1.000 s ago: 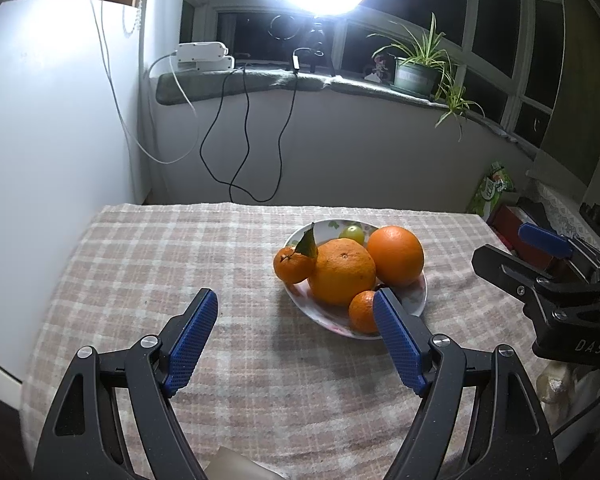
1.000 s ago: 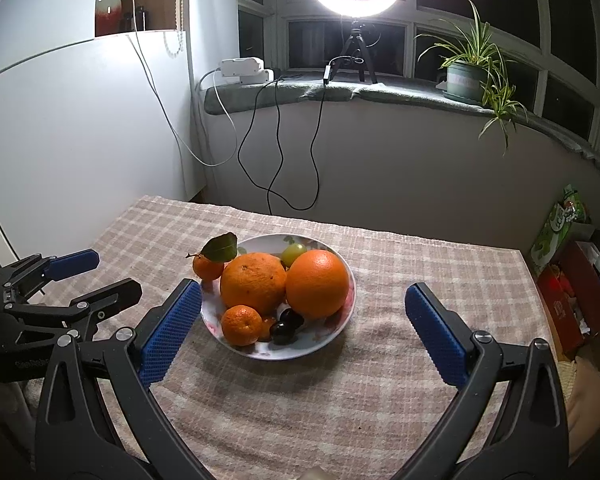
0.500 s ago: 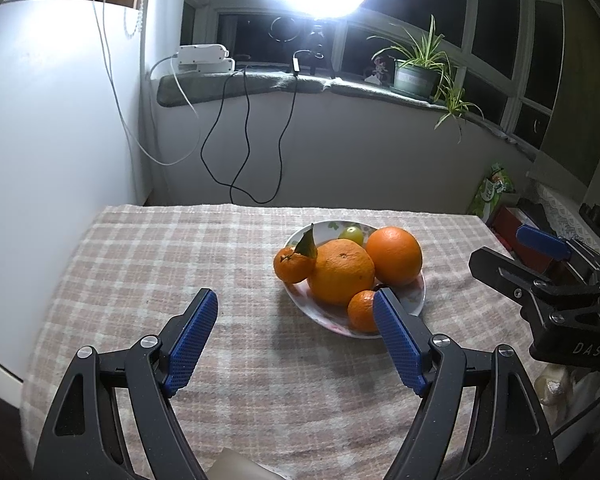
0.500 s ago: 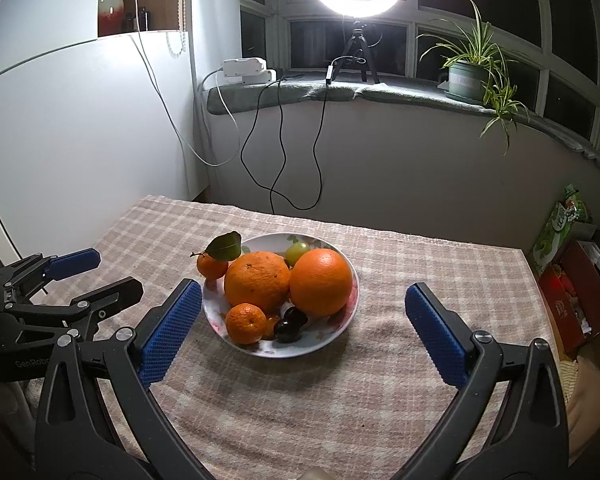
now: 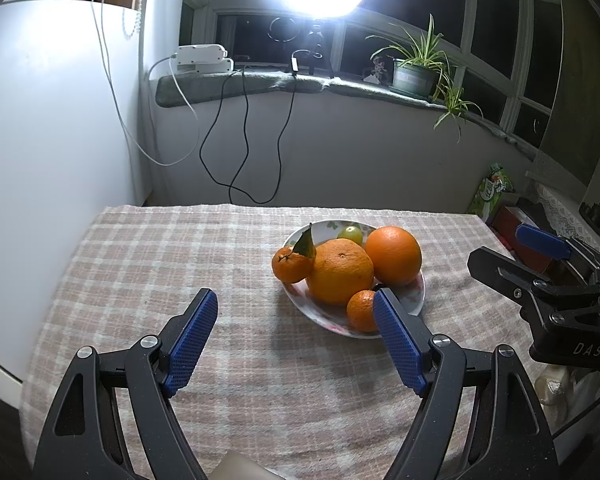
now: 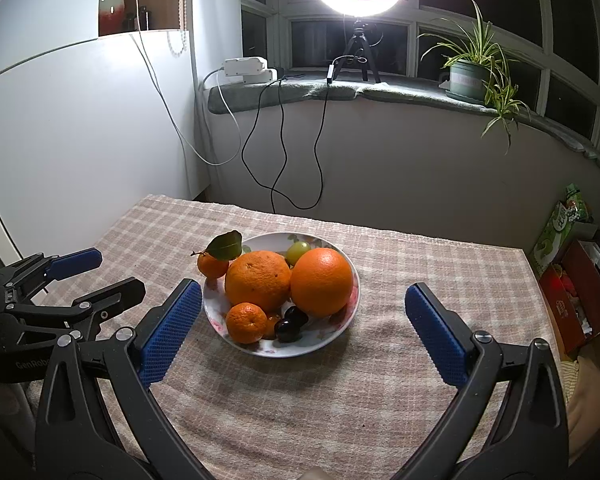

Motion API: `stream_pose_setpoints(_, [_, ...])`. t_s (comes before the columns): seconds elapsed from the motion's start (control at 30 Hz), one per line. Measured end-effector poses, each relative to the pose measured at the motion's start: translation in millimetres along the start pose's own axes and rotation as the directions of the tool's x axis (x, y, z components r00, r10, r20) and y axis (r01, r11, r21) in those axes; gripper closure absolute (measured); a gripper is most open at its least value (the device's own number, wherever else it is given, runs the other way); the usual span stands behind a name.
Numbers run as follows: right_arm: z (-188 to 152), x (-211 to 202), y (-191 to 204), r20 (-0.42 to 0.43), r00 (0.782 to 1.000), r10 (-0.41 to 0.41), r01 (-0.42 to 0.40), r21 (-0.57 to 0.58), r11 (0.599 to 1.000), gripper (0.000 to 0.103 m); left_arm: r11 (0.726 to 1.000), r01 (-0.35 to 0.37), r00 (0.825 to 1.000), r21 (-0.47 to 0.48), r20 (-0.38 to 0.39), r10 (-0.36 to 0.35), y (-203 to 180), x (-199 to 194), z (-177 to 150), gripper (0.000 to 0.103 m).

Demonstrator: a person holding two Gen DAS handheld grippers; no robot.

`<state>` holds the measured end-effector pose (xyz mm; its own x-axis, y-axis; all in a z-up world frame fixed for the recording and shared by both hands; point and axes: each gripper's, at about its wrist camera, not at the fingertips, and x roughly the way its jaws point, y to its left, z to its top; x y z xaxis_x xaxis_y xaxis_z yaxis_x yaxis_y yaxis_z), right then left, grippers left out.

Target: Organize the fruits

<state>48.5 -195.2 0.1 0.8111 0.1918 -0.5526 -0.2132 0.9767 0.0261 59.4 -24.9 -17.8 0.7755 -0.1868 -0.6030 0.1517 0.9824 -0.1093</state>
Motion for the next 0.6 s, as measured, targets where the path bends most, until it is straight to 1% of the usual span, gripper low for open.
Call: stream_pose_setpoints(0.6, [-1.1,-0.5,3.8,-0.003,1.000,0.004,-0.004,0.003,1.000,0.000,1.000,-0.001,1.000,0.000,0.001,0.001,0.0,-0.4,-0.6,0.023])
